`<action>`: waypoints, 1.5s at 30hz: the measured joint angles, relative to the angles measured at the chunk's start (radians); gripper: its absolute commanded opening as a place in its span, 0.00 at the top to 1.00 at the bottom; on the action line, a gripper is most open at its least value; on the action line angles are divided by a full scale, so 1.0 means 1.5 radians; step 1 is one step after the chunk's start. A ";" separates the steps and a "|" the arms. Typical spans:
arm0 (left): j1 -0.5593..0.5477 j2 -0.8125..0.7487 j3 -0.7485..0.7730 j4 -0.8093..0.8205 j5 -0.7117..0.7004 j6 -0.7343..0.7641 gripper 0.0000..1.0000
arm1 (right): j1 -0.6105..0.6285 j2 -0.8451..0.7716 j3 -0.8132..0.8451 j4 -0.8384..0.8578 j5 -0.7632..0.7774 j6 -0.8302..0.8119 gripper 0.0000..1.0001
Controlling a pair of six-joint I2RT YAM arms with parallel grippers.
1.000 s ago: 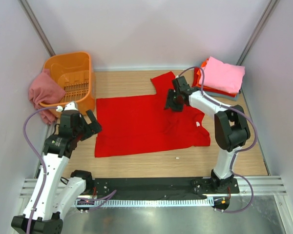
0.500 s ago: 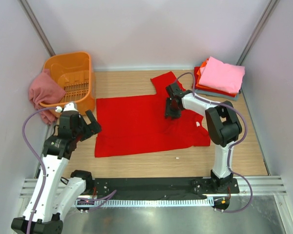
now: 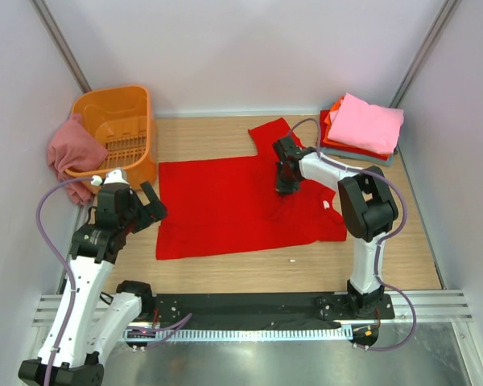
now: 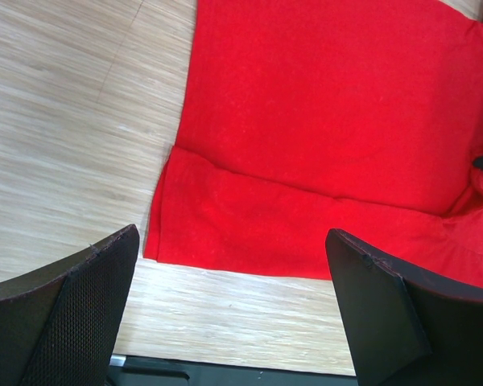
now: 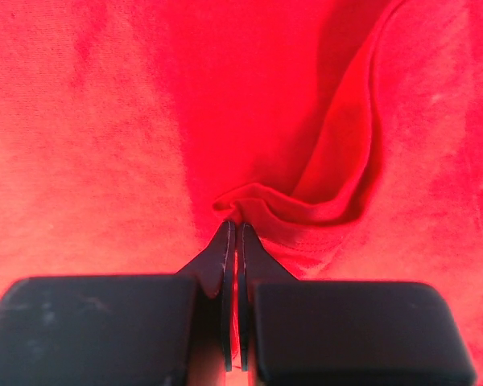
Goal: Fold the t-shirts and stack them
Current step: Fold the tshirt
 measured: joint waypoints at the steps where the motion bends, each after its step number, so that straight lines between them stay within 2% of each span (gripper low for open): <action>1: 0.000 0.000 0.000 0.000 0.000 0.000 0.01 | 0.001 0.000 0.003 -0.006 0.004 0.000 0.99; 9: 0.000 -0.003 0.000 0.000 -0.002 0.000 0.01 | 0.020 -0.015 0.049 -0.043 0.021 0.001 0.99; 18: 0.000 -0.007 -0.001 0.000 -0.003 0.000 0.01 | 0.052 -0.019 0.084 -0.030 0.014 0.008 0.98; 23: 0.000 -0.007 -0.001 0.000 -0.003 0.000 0.01 | 0.052 -0.004 0.084 0.012 -0.010 0.013 0.59; 24: 0.000 -0.007 -0.001 0.000 -0.003 0.000 0.01 | 0.050 0.001 0.079 0.031 -0.024 0.013 0.43; 27: 0.000 -0.005 -0.001 0.000 -0.003 0.000 0.01 | 0.049 0.006 0.063 0.070 -0.060 0.011 0.32; 32: 0.000 0.013 -0.001 0.004 0.010 0.000 0.03 | 0.046 -0.022 0.023 0.109 -0.055 0.006 0.27; 35: -0.002 0.033 -0.004 0.012 0.024 -0.007 0.06 | 0.026 -0.101 -0.054 0.119 -0.043 0.010 0.27; 38: -0.018 0.060 -0.021 0.031 0.035 -0.030 0.07 | -0.033 -0.219 -0.148 0.123 -0.052 0.020 0.27; 42: -0.086 0.123 -0.058 0.078 0.038 -0.072 0.07 | -0.108 -0.322 -0.249 0.140 -0.071 0.032 0.27; 45: -0.146 0.177 -0.087 0.123 0.033 -0.106 0.07 | -0.105 -0.356 -0.335 0.155 -0.095 0.047 0.27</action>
